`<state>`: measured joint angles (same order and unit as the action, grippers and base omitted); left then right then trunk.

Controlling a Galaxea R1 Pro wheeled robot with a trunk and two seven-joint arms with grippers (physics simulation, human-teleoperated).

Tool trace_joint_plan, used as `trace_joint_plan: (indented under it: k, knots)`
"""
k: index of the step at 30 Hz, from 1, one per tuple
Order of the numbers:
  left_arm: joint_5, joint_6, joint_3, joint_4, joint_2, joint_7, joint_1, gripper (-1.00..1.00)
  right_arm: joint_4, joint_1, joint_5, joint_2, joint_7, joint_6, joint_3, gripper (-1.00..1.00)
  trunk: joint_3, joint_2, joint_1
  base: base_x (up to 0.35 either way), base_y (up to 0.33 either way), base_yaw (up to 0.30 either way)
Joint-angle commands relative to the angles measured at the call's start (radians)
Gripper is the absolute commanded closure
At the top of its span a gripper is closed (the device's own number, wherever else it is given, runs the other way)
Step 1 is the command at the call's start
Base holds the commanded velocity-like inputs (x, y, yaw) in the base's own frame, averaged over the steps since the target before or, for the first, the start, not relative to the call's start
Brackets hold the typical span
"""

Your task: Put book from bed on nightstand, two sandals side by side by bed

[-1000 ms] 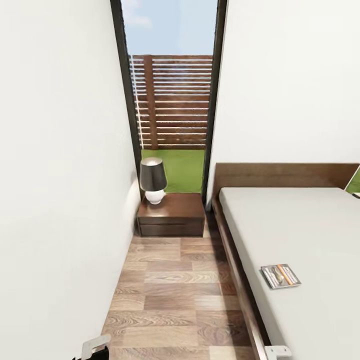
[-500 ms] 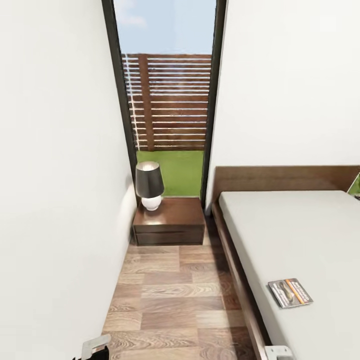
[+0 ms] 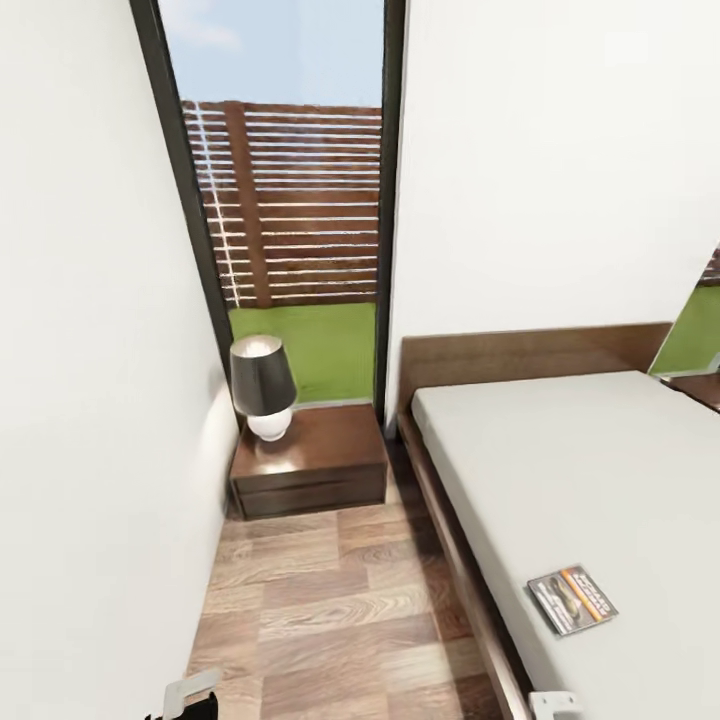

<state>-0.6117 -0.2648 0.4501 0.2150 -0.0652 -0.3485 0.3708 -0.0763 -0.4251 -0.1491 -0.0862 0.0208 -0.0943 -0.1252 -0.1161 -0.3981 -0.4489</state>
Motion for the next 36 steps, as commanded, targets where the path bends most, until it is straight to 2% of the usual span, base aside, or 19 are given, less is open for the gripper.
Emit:
trace_joint_plan:
  k: [1, 21, 36]
  knots:
    - [-0.008, -0.002, 0.009, 0.001, -0.001, -0.005, 0.000, -1.00, 0.002, -0.001, -0.010, 0.000, 0.002, -0.004, -0.008, -1.00, -0.002, -0.002, -0.001, 0.282, 0.133, -0.268]
    - [-0.007, -0.002, 0.009, 0.001, -0.001, -0.005, 0.000, -1.00, 0.002, -0.001, -0.010, 0.000, 0.002, -0.004, -0.008, -1.00, -0.002, -0.002, -0.001, 0.222, 0.135, -0.263]
    - [-0.007, -0.002, 0.009, 0.001, -0.001, -0.005, 0.000, -1.00, 0.002, -0.001, -0.010, 0.001, 0.002, -0.004, -0.008, -1.00, -0.002, -0.002, -0.001, 0.123, 0.067, -0.046]
